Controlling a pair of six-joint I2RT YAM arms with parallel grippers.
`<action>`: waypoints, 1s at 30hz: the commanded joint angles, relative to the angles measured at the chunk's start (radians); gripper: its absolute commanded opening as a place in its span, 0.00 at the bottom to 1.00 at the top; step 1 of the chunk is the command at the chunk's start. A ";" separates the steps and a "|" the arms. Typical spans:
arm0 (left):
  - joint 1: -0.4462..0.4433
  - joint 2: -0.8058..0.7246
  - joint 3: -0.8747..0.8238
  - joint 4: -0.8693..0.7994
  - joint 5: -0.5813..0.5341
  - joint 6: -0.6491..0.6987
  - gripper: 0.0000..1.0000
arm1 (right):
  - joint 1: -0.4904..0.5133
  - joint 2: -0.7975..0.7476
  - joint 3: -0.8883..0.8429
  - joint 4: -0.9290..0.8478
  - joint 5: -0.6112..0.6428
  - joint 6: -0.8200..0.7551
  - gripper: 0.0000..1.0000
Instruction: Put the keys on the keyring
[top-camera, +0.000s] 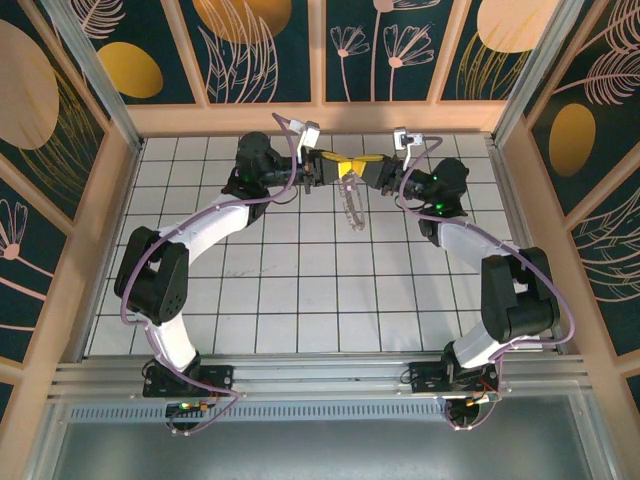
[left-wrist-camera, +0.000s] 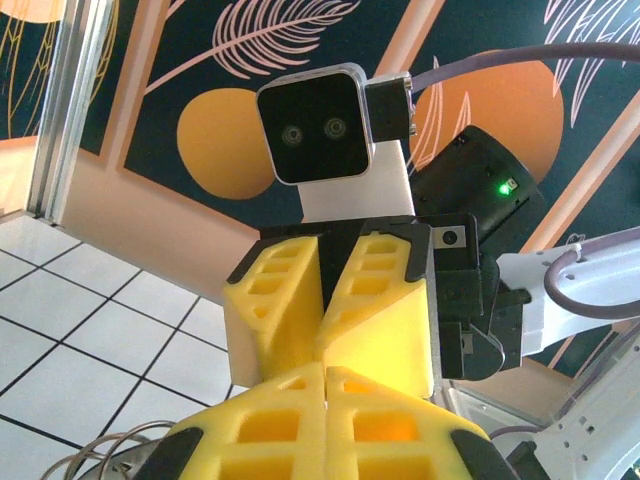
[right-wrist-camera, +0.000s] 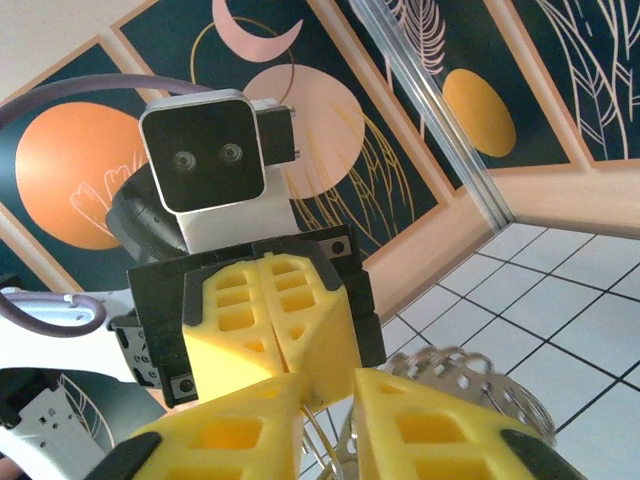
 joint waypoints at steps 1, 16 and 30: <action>-0.026 -0.026 -0.020 0.064 0.004 -0.040 0.00 | 0.000 -0.012 -0.020 0.120 0.051 0.031 0.24; -0.026 -0.017 -0.016 0.096 -0.013 -0.074 0.00 | 0.000 -0.015 -0.082 0.245 0.024 0.084 0.00; -0.023 -0.024 -0.019 0.104 0.070 -0.076 0.24 | -0.023 -0.019 -0.073 0.222 0.059 0.081 0.00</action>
